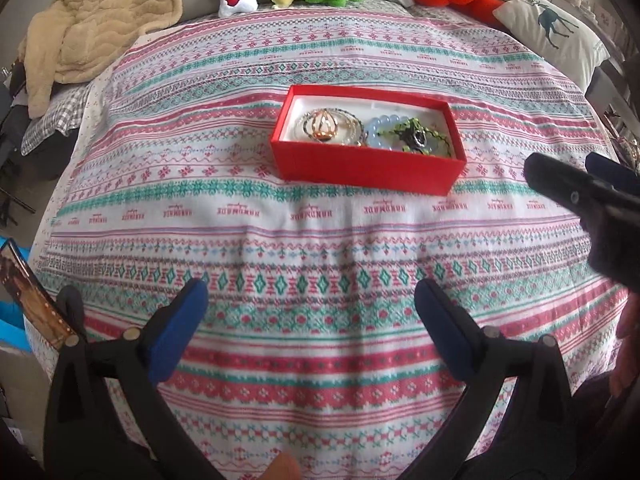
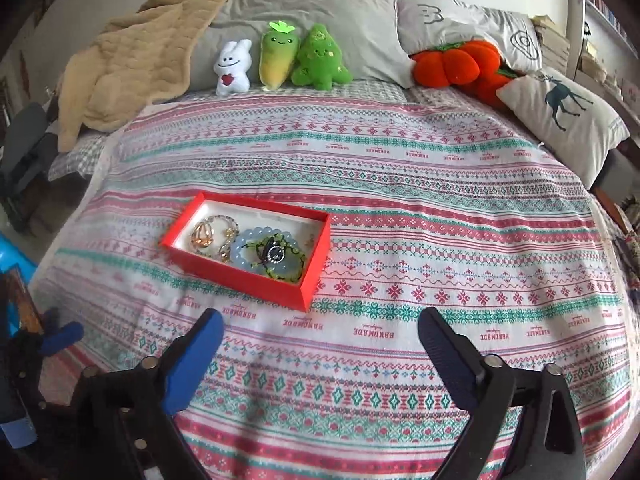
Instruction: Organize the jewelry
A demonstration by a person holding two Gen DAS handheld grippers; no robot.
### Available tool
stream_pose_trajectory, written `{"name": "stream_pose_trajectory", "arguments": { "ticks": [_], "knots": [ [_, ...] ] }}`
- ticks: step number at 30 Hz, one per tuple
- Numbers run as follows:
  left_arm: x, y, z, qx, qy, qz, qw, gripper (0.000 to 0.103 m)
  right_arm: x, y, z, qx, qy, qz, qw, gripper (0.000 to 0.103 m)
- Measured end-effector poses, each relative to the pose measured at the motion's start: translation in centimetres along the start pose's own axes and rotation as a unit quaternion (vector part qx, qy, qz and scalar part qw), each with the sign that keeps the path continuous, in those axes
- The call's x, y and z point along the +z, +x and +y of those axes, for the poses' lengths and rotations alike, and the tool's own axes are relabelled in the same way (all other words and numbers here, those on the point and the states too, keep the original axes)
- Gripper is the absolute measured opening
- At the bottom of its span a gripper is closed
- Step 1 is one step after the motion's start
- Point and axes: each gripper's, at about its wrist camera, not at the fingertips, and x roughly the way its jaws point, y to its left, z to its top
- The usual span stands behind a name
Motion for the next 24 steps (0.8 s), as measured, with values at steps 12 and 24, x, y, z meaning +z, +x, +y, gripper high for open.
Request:
{"name": "stream_pose_trajectory", "arguments": {
  "ticks": [12, 24],
  "knots": [
    [-0.8, -0.3, 1.9, 0.003, -0.018, -0.011, 0.9998, 0.102, -3.4, 1.1, 0.9, -0.023, -0.024, 0.040, 0.999, 0.101],
    [1.0, 2.8, 2.2, 0.004, -0.017, -0.003, 0.9998, 0.102, -3.6, 3.7, 1.4, -0.041, -0.015, 0.064, 0.997, 0.101]
  ]
}}
